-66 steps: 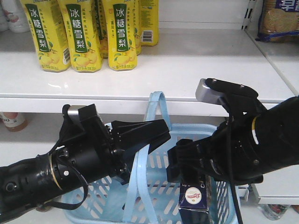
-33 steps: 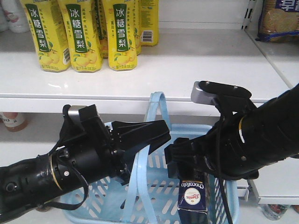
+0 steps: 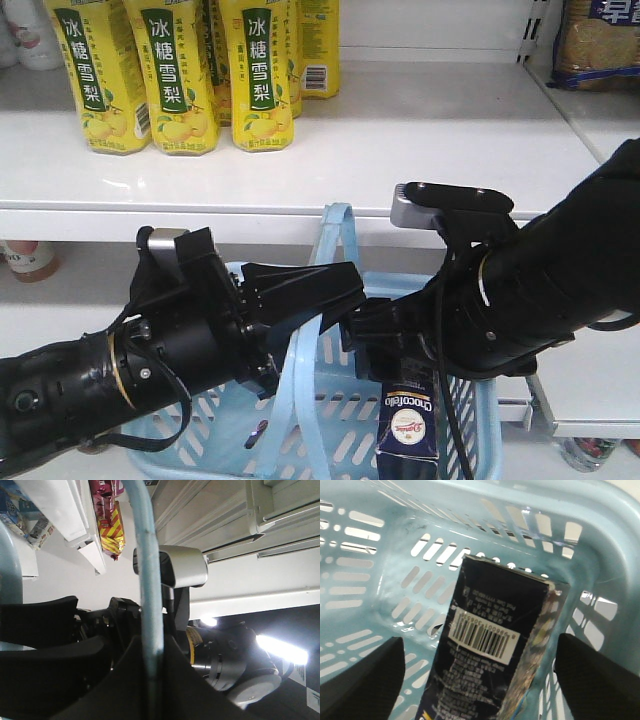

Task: Left arm holds basket, right arm returns cookies
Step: 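Close the right gripper on the cookie box and lift it out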

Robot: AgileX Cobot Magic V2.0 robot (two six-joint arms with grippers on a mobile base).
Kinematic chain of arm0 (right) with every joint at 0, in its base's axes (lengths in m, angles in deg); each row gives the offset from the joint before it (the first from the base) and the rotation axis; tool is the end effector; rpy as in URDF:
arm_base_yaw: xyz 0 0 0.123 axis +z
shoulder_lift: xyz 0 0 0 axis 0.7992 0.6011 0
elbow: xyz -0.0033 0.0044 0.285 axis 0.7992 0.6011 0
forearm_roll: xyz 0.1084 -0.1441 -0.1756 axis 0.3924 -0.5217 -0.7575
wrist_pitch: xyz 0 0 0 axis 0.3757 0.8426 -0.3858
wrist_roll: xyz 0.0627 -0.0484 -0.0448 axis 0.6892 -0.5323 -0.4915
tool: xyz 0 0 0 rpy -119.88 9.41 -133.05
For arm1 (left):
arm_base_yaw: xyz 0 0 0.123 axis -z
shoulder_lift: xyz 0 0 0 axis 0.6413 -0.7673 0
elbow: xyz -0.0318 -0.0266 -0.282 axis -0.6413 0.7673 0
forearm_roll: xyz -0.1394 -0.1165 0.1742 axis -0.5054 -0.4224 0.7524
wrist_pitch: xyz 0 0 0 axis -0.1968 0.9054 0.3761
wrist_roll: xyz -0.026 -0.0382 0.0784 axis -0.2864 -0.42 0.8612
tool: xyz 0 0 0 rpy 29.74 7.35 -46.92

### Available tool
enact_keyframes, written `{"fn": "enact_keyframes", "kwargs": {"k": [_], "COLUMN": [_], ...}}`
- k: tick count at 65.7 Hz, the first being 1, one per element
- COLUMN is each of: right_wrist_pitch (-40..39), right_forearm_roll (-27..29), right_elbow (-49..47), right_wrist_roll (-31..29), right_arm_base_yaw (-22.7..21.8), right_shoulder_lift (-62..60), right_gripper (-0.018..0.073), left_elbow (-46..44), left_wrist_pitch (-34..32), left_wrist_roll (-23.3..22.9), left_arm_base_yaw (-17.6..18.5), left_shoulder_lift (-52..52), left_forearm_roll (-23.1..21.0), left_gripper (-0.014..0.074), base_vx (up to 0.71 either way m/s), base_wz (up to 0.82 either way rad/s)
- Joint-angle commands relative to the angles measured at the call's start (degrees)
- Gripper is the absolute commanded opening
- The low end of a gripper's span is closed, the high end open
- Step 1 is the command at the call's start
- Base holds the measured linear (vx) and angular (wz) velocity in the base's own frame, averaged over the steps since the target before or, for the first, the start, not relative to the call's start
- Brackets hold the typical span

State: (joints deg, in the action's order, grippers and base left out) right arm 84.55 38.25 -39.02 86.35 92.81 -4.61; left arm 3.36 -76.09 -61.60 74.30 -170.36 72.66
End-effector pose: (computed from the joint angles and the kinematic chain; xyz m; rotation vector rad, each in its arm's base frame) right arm 0.1969 0.1676 0.3201 -0.1396 2.8143 0.3783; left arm 0.1930 -0.1919 0.2726 -0.3651 1.7921 -2.1962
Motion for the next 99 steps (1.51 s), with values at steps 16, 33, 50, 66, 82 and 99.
{"fn": "enact_keyframes", "kwargs": {"k": [16,33,50,66,82,99], "right_wrist_pitch": [-1.27,-1.27,-1.27,-1.27,-2.51,-2.55], "right_forearm_roll": [-4.73,-4.73,-4.73,-5.04,-4.84,-4.58], "right_elbow": [-1.57,-1.57,-1.57,-1.57,-1.64,-1.75], "right_wrist_roll": [0.5,0.45,0.45,0.45,0.45,1.12], "right_arm_base_yaw": [-0.29,-0.29,-0.29,-0.29,-0.29,-0.29], "right_shoulder_lift": [-0.55,-0.55,-0.55,-0.55,-1.2,-4.56], "right_gripper": [0.0456,0.0282,0.0179,-0.0007,-0.0011,-0.0011], "left_elbow": [-2.0,-2.0,-2.0,-2.0,-2.0,-2.0], "left_wrist_pitch": [-4.14,-4.14,-4.14,-4.14,-4.14,-4.14], "left_wrist_roll": [1.87,1.87,1.87,1.87,1.87,1.87], "left_arm_base_yaw": [-0.68,-0.68,-0.68,-0.68,-0.68,-0.68], "left_shoulder_lift": [1.87,1.87,1.87,1.87,1.87,1.87], "left_forearm_roll": [-8.93,-8.93,-8.93,-8.93,-8.93,-8.93], "left_gripper": [0.0,0.0,0.0,0.0,0.0,0.0], "base_vx": [0.0,0.0,0.0,0.0,0.0,0.0], "base_wz": [0.0,0.0,0.0,0.0,0.0,0.0]}}
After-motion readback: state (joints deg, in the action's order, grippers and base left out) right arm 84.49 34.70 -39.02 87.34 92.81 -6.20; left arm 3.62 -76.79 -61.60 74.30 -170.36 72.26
